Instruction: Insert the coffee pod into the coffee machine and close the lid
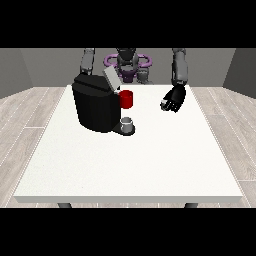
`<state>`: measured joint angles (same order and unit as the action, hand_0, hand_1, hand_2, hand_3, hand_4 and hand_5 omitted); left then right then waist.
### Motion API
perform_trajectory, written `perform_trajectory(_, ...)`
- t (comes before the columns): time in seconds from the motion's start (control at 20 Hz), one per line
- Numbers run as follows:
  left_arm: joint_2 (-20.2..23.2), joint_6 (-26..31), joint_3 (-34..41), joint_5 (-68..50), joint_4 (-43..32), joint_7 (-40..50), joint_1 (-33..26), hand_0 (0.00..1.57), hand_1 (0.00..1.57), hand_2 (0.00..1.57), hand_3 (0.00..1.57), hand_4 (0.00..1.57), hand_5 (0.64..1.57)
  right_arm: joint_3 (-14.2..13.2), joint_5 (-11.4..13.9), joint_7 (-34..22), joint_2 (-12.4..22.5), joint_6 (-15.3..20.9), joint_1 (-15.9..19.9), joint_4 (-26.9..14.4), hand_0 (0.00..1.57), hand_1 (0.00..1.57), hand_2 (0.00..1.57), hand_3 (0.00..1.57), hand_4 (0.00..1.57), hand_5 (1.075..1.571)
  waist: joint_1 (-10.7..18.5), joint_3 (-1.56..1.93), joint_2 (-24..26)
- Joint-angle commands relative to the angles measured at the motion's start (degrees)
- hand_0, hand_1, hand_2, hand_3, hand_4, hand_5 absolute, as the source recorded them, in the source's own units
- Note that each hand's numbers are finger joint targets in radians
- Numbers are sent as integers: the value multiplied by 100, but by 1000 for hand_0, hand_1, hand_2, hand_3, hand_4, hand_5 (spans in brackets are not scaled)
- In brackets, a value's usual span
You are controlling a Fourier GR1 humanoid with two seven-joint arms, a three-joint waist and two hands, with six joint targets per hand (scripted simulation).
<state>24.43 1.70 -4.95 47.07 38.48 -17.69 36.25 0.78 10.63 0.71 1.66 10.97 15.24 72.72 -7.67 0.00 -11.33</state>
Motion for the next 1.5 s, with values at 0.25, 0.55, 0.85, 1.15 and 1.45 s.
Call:
perform_trajectory(0.25, -355, 892, 148, -256, 307, 10, 341, 1413, 1413, 1400, 1314, 515, 1571, -244, -7, 391, 49, 135, -57, -820, 0, 0, 0, 0, 0, 1571, 268, 1, 430)
perform_trajectory(0.55, -448, 1710, 167, -342, 561, 556, 1030, 1424, 1424, 1404, 1341, 557, 1571, 1, 197, 287, -126, 234, -100, -894, 0, 0, 0, 0, 0, 1571, 128, 1, 795)
perform_trajectory(0.85, -364, 2125, 275, -368, 605, 683, 1248, 1340, 1340, 1372, 1351, 562, 1571, 5, -19, -57, 138, -330, -138, -510, 0, 0, 0, 0, 0, 1571, -110, 0, 1063)
perform_trajectory(1.15, -568, 2343, 757, -722, 569, 1195, 1894, 985, 985, 1204, 1371, 511, 1571, -58, -131, 253, 44, -289, -43, -474, 0, 0, 0, 0, 0, 1571, -314, 1, 860)
perform_trajectory(1.45, -389, 2436, 1134, -821, 386, 1811, 2763, 1268, 1268, 1295, 1269, 488, 1571, -121, -132, 79, 84, -229, 415, -212, 0, 0, 0, 0, 0, 1571, -685, 1, 550)
